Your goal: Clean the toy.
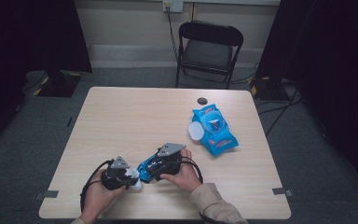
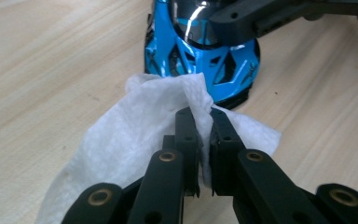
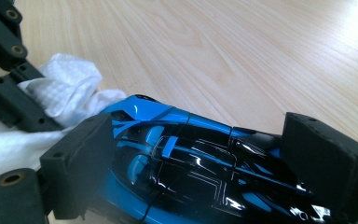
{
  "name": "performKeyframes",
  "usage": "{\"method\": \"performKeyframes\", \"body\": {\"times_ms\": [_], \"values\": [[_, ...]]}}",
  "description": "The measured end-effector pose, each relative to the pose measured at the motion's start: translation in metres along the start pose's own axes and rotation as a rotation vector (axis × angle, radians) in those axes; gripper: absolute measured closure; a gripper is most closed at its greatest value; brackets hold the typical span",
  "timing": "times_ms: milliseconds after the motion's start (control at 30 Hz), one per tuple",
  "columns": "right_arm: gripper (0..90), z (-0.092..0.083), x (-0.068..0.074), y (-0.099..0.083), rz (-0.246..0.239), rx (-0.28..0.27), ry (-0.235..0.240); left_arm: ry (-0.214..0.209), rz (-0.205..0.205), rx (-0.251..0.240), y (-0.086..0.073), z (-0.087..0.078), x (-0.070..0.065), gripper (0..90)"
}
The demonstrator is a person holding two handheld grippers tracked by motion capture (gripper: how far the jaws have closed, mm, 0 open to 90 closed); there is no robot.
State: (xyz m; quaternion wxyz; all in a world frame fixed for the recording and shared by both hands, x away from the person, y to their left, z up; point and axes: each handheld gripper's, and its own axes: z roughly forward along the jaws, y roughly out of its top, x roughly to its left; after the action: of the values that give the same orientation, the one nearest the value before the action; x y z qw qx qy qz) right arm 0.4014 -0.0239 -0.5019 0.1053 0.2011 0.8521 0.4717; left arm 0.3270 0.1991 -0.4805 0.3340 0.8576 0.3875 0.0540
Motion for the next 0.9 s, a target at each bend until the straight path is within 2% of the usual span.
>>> {"method": "performKeyframes", "body": {"times_ms": [100, 267, 533, 667, 900], "values": [[9.7, 0.000, 0.000, 0.000, 0.000, 0.000, -0.001, -0.023, 0.010, 0.000, -0.001, 0.001, -0.007, 84.3], [9.7, 0.000, 0.000, 0.000, 0.001, -0.001, -0.001, -0.060, 0.052, 0.012, 0.004, 0.008, -0.021, 84.2], [9.7, 0.000, 0.000, 0.000, 0.001, -0.001, -0.002, -0.106, 0.086, 0.015, 0.011, 0.016, -0.034, 83.3], [9.7, 0.000, 0.001, 0.000, 0.002, -0.002, -0.003, -0.123, 0.088, 0.010, 0.012, 0.014, -0.034, 83.0], [9.7, 0.000, 0.002, 0.000, 0.005, -0.002, -0.010, -0.130, 0.068, -0.053, 0.016, -0.004, -0.026, 82.0]]}}
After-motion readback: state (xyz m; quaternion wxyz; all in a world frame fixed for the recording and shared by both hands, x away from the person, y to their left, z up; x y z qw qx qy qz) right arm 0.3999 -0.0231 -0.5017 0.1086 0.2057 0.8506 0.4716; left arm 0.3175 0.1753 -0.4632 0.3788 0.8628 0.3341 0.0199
